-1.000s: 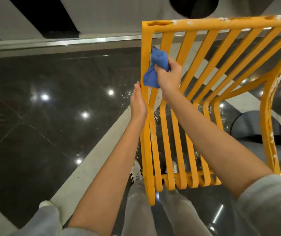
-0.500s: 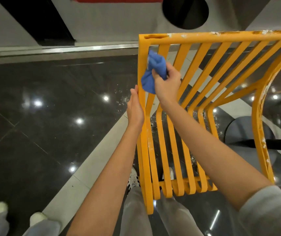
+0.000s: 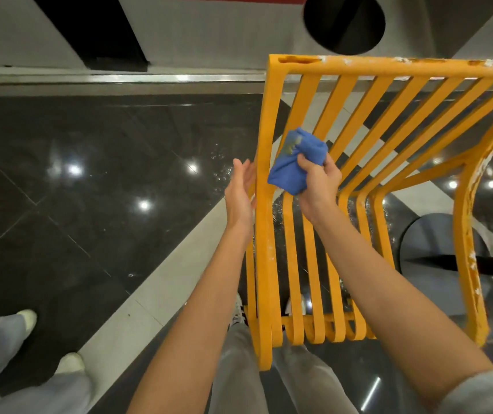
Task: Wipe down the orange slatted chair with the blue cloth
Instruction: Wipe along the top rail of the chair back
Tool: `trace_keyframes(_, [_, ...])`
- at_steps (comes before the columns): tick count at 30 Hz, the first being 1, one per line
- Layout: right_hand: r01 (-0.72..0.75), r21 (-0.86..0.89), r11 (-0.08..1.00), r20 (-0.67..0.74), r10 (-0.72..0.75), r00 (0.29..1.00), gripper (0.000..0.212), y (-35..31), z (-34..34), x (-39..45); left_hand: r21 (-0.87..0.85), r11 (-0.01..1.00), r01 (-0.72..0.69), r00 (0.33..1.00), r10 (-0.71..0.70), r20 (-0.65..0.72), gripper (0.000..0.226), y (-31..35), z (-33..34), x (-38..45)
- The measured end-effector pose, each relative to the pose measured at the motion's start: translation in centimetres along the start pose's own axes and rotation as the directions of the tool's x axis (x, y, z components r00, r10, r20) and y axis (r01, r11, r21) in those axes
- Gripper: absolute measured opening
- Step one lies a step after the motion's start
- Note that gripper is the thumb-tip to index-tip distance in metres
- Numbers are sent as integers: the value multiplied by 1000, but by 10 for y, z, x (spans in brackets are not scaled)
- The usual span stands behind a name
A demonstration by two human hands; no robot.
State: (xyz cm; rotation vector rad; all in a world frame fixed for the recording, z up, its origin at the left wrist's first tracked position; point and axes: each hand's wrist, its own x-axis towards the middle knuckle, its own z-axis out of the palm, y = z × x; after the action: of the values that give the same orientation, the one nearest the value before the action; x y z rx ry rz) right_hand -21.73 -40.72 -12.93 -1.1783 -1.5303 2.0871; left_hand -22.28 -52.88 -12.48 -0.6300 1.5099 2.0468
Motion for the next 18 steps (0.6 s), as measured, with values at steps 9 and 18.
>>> trace_keyframes(9, [-190,144,971,-93,204,974,13,3,-10,-34,-62,971,233,956,-217,195,106,-62,19,-83])
trace_keyframes(18, [-178,-66,982,90,184,979,19,9,6,-63,-300,941,-159,986,137,-94,38,-19,20,-39])
